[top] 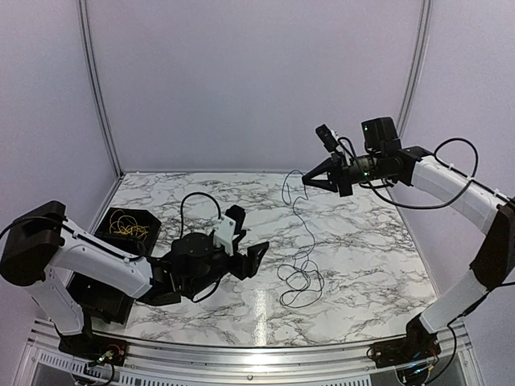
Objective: Untangle the cables
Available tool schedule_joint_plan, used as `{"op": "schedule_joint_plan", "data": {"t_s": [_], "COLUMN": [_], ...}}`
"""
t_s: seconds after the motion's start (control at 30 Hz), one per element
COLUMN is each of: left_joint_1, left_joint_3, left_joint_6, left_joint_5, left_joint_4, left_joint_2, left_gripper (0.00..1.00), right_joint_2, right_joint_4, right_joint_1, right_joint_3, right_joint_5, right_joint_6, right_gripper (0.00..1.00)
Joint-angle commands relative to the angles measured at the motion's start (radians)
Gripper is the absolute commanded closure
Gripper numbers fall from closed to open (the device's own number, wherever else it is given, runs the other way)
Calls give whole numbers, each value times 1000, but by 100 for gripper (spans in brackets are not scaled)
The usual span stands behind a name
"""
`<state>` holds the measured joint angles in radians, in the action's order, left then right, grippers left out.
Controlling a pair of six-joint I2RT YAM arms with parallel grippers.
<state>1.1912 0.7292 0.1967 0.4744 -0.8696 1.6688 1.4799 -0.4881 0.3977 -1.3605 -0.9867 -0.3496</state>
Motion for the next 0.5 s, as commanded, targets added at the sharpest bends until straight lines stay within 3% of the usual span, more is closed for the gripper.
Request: {"op": "schedule_joint_plan", "data": {"t_s": [0.0, 0.33, 0.47], "left_joint_1": [-5, -105, -138], "left_joint_3": [95, 313, 393], "left_joint_6": [-90, -6, 18], "left_joint_5": [-139, -203, -346], "left_joint_4": [16, 29, 12], "left_joint_2": [46, 236, 308], "left_gripper": [26, 29, 31], "right_joint_2": [28, -29, -52], "right_joint_4": [36, 51, 57], "right_joint_1": [9, 14, 17], "right_joint_3": [-45, -10, 11], "right_joint_5": [-71, -132, -142], "right_joint_6": [32, 32, 25], "right_gripper": [100, 100, 100]}}
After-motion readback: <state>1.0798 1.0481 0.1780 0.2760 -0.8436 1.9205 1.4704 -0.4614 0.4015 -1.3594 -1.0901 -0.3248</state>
